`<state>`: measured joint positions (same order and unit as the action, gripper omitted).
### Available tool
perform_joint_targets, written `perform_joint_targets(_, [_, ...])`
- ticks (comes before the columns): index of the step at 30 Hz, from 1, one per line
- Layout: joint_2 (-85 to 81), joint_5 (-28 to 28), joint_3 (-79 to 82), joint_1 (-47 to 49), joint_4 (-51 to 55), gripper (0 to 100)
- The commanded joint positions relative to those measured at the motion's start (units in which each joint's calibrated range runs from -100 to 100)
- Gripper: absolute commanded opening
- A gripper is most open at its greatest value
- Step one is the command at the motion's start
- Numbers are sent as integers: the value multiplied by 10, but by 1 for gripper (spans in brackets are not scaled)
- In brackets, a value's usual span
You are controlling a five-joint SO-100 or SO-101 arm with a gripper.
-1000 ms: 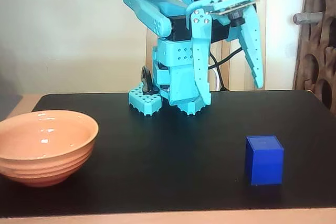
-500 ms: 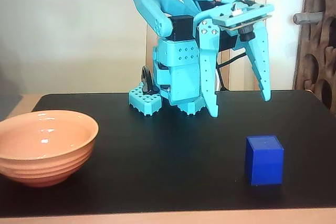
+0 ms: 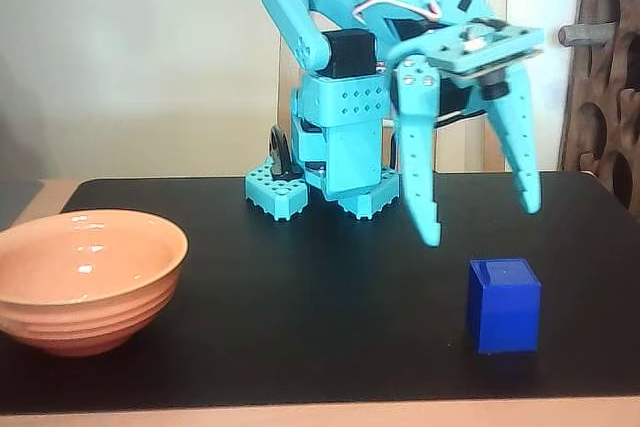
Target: Place the blue cube in the orange bowl.
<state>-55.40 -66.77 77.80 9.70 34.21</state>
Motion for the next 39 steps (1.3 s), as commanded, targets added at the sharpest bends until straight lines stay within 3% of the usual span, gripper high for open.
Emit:
perform_joint_targets(1, [27,-8,-65,33,-51,27])
perform_joint_targets(22, [41,-53,-44,2,-56,27])
perform_joint_targets(26, [45,-87,-41,1,-53,27])
perform_joint_targets(39, [91,-85,-38,2,-57,27])
